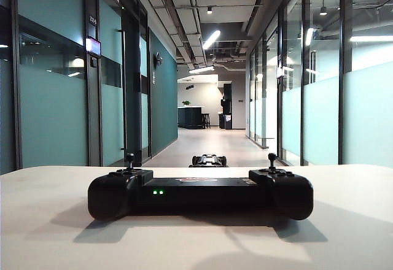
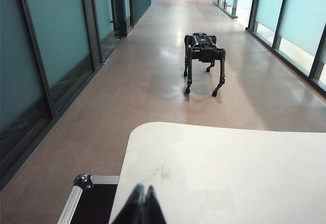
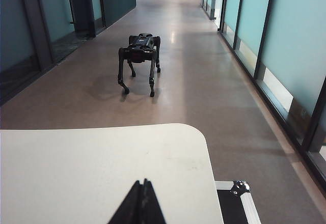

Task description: Push the left joystick on the remote control sitting on the white table forward to make the robot dog walk in a straight line until it approaches the door.

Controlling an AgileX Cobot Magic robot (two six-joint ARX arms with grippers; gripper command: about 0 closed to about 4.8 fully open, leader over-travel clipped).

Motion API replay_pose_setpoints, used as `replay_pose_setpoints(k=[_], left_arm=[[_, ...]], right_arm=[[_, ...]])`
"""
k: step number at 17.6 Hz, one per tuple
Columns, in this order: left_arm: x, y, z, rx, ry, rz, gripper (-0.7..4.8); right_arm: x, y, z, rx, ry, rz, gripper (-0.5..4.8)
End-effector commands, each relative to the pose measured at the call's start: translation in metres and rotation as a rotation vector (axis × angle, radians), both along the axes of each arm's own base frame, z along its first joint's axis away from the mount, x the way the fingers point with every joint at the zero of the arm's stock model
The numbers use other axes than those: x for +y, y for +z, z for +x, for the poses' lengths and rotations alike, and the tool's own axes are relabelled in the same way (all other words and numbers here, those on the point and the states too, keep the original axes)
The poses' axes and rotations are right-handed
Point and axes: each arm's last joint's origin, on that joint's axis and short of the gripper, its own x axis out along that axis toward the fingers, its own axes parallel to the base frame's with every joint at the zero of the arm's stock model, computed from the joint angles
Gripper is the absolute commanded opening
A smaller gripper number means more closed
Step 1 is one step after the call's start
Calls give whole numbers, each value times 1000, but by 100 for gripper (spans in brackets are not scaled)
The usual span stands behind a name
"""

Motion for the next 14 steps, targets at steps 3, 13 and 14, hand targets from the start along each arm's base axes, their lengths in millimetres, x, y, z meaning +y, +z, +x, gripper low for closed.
replay_pose_setpoints(k=[3, 13, 14], left_arm=[[0, 3, 0, -21, -1, 0, -5], [0, 4, 0, -33, 3, 0, -5], [0, 5, 0, -43, 3, 1, -5]], right_arm=[[0, 1, 0, -20, -4, 1, -5], [0, 1, 0, -22, -2, 1, -5], [0, 2, 0, -33, -2, 1, -5]])
